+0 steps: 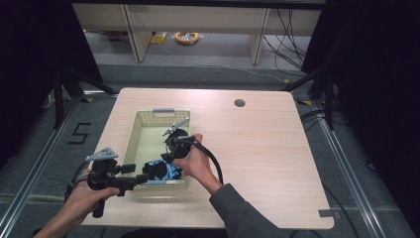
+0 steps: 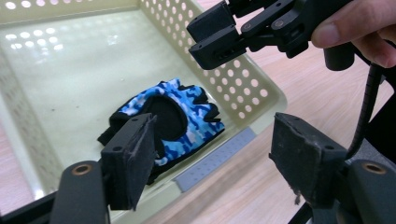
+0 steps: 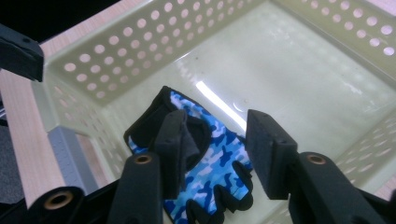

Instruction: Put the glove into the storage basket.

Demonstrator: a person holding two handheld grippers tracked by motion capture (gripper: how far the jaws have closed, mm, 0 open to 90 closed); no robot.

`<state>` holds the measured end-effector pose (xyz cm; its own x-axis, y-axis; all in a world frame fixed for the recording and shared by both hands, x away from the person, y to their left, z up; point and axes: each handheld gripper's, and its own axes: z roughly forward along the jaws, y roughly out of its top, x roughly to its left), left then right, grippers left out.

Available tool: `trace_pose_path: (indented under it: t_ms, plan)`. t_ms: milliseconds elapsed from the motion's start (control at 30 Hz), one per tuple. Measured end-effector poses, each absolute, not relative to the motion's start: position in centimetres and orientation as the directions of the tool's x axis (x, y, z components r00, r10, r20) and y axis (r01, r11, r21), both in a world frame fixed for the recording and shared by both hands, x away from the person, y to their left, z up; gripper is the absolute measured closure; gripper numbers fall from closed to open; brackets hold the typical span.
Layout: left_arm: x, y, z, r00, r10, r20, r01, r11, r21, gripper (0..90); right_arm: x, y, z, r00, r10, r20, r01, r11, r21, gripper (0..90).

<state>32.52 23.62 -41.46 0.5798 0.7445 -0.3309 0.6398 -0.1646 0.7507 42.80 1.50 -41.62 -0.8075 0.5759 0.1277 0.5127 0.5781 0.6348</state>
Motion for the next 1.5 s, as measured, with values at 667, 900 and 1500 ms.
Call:
trace_pose_path:
  t_ms: [667, 900, 1500]
  plan:
    - [31.0, 20.8, -41.8, 0.625, 0.690, -0.366, 0.626, -0.162, 0.763, 16.3, 39.6, -4.1, -39.1, -0.821, 0.555, 0.129, 0.450, 0.493, 0.744, 40.0]
    - [30.2, 19.7, -41.8, 0.652, 0.679, -0.337, 0.591, -0.176, 0.788, 16.2, 38.6, -7.0, -39.1, -0.796, 0.587, 0.149, 0.474, 0.452, 0.756, 39.3]
    - [29.5, 17.8, -43.7, 0.678, 0.644, -0.354, 0.584, -0.181, 0.791, 16.4, 36.4, -11.6, -40.6, -0.770, 0.611, 0.183, 0.484, 0.374, 0.791, 37.2]
